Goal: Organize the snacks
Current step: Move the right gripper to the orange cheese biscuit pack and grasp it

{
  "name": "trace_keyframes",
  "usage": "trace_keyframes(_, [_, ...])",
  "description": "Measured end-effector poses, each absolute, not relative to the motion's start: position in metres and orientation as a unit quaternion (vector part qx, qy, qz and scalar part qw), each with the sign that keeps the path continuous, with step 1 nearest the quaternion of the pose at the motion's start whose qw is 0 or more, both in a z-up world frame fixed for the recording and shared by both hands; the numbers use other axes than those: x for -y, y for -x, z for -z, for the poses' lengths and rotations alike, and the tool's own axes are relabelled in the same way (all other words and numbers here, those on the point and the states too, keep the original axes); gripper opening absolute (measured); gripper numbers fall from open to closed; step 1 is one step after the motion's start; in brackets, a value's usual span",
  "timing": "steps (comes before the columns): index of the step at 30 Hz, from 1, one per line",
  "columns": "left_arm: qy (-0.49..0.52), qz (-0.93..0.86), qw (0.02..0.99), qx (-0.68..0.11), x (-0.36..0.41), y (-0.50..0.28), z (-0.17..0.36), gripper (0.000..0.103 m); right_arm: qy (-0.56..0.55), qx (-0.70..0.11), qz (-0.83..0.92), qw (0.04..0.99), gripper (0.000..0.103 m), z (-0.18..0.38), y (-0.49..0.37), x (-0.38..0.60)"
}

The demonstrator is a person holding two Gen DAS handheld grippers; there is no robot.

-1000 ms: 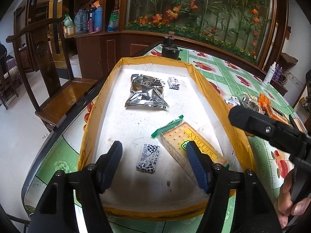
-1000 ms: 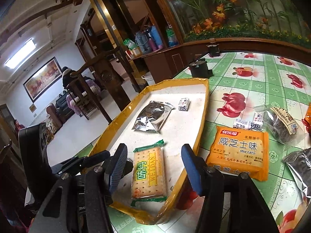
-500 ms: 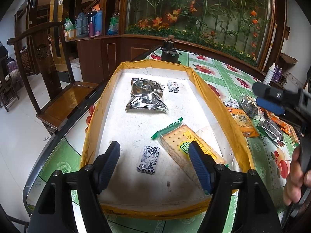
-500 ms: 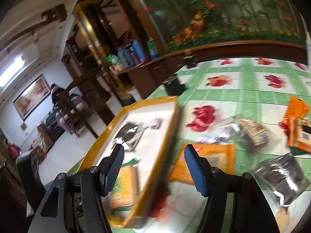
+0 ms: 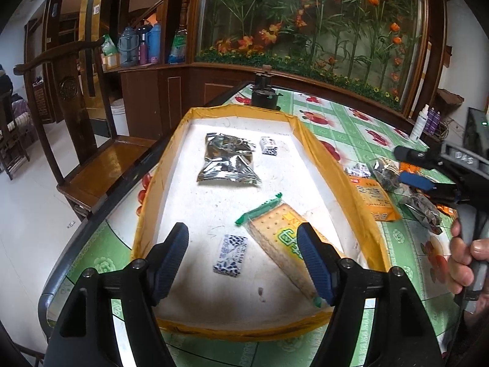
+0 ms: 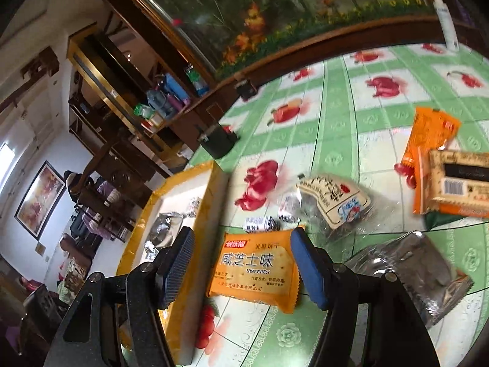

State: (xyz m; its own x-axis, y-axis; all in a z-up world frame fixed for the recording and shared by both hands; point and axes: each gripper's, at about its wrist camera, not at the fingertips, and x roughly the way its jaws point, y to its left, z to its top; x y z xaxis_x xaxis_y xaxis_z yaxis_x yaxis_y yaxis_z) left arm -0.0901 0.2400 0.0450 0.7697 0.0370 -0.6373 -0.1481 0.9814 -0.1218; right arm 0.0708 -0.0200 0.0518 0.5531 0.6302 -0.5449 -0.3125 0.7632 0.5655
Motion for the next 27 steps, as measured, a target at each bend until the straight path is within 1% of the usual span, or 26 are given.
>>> trace_keyframes(6, [0.069,-0.039,0.941,-0.330,-0.232,0.091,-0.044,0.074,-0.178,-0.400,-0.296,0.849,0.070,-0.042,-0.079,0.002])
trace_keyframes(9, [0.081,-0.032,0.944,-0.320,-0.235,0.093,-0.045,0.075,-0.146,-0.404,-0.286,0.857,0.070,-0.040,-0.089,-0.010])
trace_keyframes(16, [0.100,-0.010,0.938,-0.332,-0.240,0.089,-0.040,0.075,-0.098,-0.413,-0.307,0.852,0.070,-0.037,-0.098,-0.029])
trace_keyframes(19, [0.109,-0.005,0.937,-0.332,-0.242,0.089,-0.040,0.075,-0.058,-0.456,-0.307,0.834,0.072,-0.033,-0.084,-0.030])
trace_keyframes(21, [0.112,0.001,0.937,-0.331,-0.243,0.089,-0.040,0.075,-0.043,-0.482,-0.295,0.824,0.075,-0.027,-0.068,-0.024])
trace_keyframes(23, [0.116,0.010,0.936,-0.332,-0.244,0.088,-0.040,0.075,-0.058,-0.478,-0.313,0.818,0.076,-0.030,-0.055,-0.016])
trace_keyframes(27, [0.120,0.018,0.934,-0.336,-0.243,0.086,-0.038,0.075,-0.054,-0.419,-0.319,0.848,0.076,-0.060,-0.051,-0.015])
